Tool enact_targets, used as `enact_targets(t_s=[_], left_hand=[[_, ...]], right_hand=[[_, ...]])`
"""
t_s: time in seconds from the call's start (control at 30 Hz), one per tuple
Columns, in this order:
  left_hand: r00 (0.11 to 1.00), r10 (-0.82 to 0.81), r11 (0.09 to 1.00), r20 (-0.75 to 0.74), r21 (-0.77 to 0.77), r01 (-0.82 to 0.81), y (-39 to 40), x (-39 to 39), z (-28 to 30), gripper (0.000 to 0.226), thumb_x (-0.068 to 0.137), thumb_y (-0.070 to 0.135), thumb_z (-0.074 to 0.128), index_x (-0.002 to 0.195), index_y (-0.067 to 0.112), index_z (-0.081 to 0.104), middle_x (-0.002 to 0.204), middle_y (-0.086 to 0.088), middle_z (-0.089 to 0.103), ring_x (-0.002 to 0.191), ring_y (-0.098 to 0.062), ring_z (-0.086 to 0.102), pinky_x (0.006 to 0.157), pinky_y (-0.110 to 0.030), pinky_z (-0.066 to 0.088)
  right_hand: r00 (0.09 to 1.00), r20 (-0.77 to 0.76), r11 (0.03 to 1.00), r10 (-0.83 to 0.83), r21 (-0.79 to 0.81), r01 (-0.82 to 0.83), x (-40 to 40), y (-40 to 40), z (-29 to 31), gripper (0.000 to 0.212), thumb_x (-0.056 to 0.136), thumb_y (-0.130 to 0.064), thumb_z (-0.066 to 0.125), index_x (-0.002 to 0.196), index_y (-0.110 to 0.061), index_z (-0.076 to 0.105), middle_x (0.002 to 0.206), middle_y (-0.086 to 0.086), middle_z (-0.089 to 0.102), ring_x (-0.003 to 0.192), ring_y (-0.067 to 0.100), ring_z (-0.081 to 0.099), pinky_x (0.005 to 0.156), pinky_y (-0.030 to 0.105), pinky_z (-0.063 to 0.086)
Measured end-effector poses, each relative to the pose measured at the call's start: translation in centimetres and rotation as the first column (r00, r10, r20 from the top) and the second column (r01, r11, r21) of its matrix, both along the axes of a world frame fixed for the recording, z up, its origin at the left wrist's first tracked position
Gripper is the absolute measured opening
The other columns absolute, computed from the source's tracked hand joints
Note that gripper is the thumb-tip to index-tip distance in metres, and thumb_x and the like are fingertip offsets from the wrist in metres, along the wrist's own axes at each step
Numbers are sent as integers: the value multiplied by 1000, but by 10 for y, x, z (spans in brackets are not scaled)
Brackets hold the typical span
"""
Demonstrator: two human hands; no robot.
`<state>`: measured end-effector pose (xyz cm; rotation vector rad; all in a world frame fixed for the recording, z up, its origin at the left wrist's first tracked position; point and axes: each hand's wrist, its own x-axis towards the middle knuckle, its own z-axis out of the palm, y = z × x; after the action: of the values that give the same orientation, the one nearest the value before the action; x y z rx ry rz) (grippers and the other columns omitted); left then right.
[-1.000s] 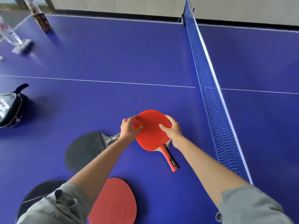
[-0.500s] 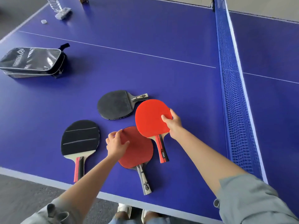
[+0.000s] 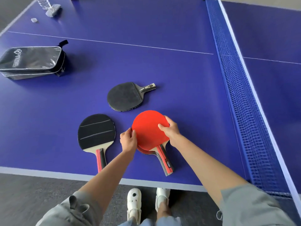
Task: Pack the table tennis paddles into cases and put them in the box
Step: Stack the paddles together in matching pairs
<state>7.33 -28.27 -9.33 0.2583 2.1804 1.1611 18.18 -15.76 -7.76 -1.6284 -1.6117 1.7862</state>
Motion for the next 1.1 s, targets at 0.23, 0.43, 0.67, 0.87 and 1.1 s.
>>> enact_targets(t_s=[0.23, 0.43, 0.67, 0.87, 1.1], left_hand=[[998, -51, 994, -30, -94, 48, -2, 2, -20, 30, 85, 12, 55, 109, -6, 55, 114, -35, 50, 107, -49, 47, 91, -56, 42], [985, 168, 985, 49, -43, -166, -3, 14, -8, 31, 88, 16, 57, 118, 12, 60, 114, -7, 53, 104, -27, 55, 86, -34, 45], [955, 281, 959, 96, 16, -284, 21, 12, 1, 29, 88, 9, 53, 113, 17, 66, 95, 3, 59, 86, -18, 53, 77, -27, 41], [996, 71, 997, 56, 17, -72, 93, -9, 0, 38, 87, 10, 56, 125, 16, 60, 122, -5, 60, 111, -22, 56, 96, -33, 46], [993, -93, 996, -75, -1, 93, 133, -4, -18, 39, 93, 15, 52, 132, 11, 52, 121, -13, 49, 112, -29, 50, 100, -36, 40]], right_hand=[[976, 192, 973, 107, 182, -142, -3, -9, -6, 55, 89, -23, 63, 139, -21, 42, 134, 9, 51, 123, 26, 49, 102, 39, 43], [894, 440, 904, 84, 345, -254, 6, -16, -20, 53, 81, -45, 67, 128, -25, 54, 128, 8, 44, 118, 33, 41, 99, 44, 37], [971, 233, 935, -53, 353, -33, 6, -12, -31, 50, 83, -35, 68, 126, -11, 57, 118, 16, 55, 114, 29, 52, 103, 48, 38], [958, 174, 910, -229, 387, 148, 9, 31, -34, 48, 86, -33, 64, 127, -10, 57, 113, 19, 57, 112, 29, 51, 100, 45, 41], [949, 231, 905, -213, 413, 103, 16, 79, -39, 45, 89, -35, 60, 128, -13, 57, 111, 19, 57, 107, 31, 54, 98, 45, 43]])
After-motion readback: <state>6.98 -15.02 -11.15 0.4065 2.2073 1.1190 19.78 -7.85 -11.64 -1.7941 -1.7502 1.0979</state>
